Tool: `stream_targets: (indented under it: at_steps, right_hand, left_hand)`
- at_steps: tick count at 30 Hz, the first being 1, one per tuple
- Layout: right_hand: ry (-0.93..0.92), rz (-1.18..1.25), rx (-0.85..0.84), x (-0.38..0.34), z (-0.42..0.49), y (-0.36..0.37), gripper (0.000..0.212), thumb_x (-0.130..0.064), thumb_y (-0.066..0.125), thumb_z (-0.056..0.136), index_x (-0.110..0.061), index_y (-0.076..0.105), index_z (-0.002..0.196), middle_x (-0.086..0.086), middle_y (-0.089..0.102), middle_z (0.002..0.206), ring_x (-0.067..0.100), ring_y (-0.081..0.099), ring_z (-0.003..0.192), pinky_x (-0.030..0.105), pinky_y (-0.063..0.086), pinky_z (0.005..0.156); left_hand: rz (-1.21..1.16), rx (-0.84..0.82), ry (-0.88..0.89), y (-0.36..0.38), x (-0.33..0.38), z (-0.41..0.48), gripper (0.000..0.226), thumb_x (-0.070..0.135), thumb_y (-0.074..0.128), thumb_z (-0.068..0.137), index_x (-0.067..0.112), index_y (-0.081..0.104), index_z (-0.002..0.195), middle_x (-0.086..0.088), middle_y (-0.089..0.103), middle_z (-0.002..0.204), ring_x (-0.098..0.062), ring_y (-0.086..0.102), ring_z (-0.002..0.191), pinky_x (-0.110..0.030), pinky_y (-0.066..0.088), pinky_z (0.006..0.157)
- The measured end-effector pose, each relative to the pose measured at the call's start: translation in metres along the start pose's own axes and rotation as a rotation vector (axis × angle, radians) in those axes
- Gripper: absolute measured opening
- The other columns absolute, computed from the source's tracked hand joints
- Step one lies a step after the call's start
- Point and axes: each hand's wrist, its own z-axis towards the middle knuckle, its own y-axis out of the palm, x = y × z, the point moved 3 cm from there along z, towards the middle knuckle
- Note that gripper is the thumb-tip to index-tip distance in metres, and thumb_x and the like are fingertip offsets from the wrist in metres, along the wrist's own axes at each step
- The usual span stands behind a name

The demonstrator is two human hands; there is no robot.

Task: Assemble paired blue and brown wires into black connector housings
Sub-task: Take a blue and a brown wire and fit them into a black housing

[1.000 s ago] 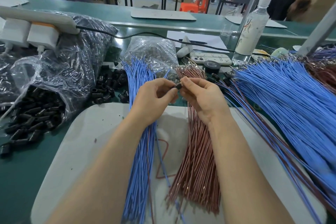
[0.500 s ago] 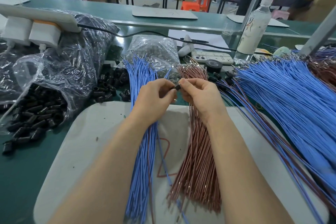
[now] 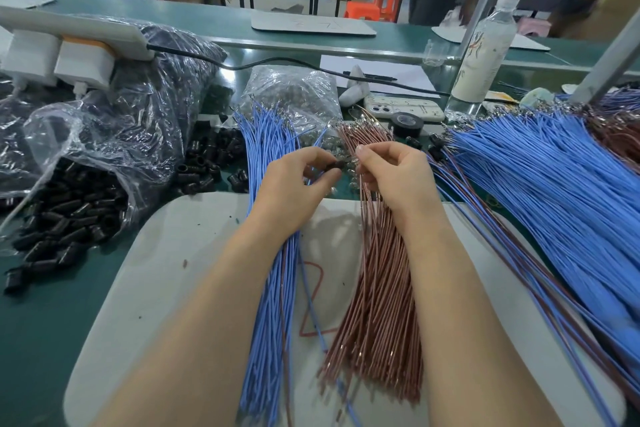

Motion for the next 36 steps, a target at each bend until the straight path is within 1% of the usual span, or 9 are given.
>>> stream_targets:
  at_steps: [1,4,6,8,12,16,22,31,36]
  right_hand:
    - [0.003,0.013,-0.003,0.000,0.000,-0.001,0.012,-0.012,0.065,0.088,-0.018,0.065,0.078,-0.002,0.064,0.065,0.002,0.056,0.055,0.015,0.048,0.055]
    - [-0.017,-0.017,-0.039,-0.002,-0.002,0.000,0.013,-0.008,0.063,0.086,-0.019,0.066,0.080,0.006,0.067,0.074,0.007,0.060,0.064,0.018,0.052,0.061]
    - [-0.057,-0.037,-0.072,-0.004,-0.003,0.001,0.014,-0.009,0.062,0.088,-0.021,0.067,0.082,0.007,0.069,0.079,0.008,0.062,0.067,0.019,0.054,0.064]
    - [-0.104,-0.076,-0.088,-0.007,-0.003,0.002,0.013,-0.009,0.064,0.088,-0.022,0.066,0.085,0.004,0.070,0.082,0.008,0.064,0.070,0.020,0.055,0.068]
    - [-0.200,-0.124,-0.070,-0.013,-0.006,0.001,0.011,-0.007,0.069,0.084,-0.017,0.065,0.089,-0.001,0.069,0.083,0.005,0.064,0.076,0.017,0.053,0.072]
    - [-0.255,-0.139,-0.090,-0.020,-0.009,0.003,0.014,-0.002,0.066,0.084,-0.014,0.069,0.090,-0.007,0.069,0.081,-0.003,0.064,0.072,0.011,0.049,0.070]
    - [-0.308,-0.171,-0.103,-0.024,-0.012,0.005,0.014,-0.005,0.067,0.085,-0.016,0.072,0.092,-0.010,0.070,0.082,-0.004,0.064,0.074,0.010,0.049,0.071]
    - [-0.411,-0.350,-0.028,-0.028,-0.015,0.006,0.013,-0.008,0.067,0.085,-0.017,0.074,0.091,-0.016,0.065,0.077,-0.004,0.062,0.073,0.006,0.047,0.073]
    - [-0.412,-0.398,-0.061,-0.027,-0.015,0.007,0.015,-0.008,0.066,0.085,-0.018,0.075,0.091,-0.015,0.066,0.077,-0.001,0.063,0.076,0.008,0.048,0.072]
  left_hand:
    - [0.006,0.025,0.011,-0.002,0.000,0.001,0.007,0.022,0.065,0.088,0.028,0.064,0.091,0.015,0.059,0.083,0.009,0.050,0.066,-0.003,0.035,0.062]
    - [-0.030,0.052,0.020,-0.003,0.001,0.002,0.013,0.017,0.064,0.088,0.030,0.062,0.091,0.011,0.061,0.086,0.001,0.048,0.058,-0.007,0.037,0.059]
    - [-0.077,0.039,0.017,-0.001,0.002,0.002,0.017,0.011,0.062,0.089,0.027,0.060,0.092,0.009,0.063,0.089,-0.004,0.059,0.071,-0.010,0.044,0.069]
    - [-0.106,0.030,0.015,0.000,0.001,0.002,0.021,0.006,0.060,0.090,0.027,0.058,0.092,0.012,0.064,0.089,0.001,0.062,0.081,-0.010,0.047,0.076]
    - [-0.174,0.033,0.022,0.000,0.000,0.002,0.023,0.001,0.059,0.089,0.024,0.056,0.092,0.013,0.064,0.087,0.009,0.061,0.081,-0.007,0.046,0.078]
    - [-0.209,0.015,0.026,0.001,0.001,0.002,0.020,0.001,0.058,0.090,0.020,0.055,0.094,0.002,0.068,0.094,-0.008,0.066,0.093,-0.022,0.050,0.089]
    - [-0.239,0.001,0.026,0.001,0.002,0.001,0.023,-0.001,0.055,0.090,0.021,0.055,0.094,-0.003,0.068,0.096,-0.014,0.066,0.096,-0.033,0.051,0.093]
    - [-0.112,0.012,0.069,0.001,0.003,0.001,0.020,0.003,0.056,0.091,0.022,0.058,0.097,0.009,0.065,0.090,-0.004,0.062,0.088,-0.014,0.048,0.083]
    - [-0.024,0.005,0.136,-0.001,0.007,0.000,0.019,0.007,0.056,0.092,0.019,0.063,0.104,0.017,0.061,0.087,0.013,0.053,0.082,-0.002,0.039,0.073]
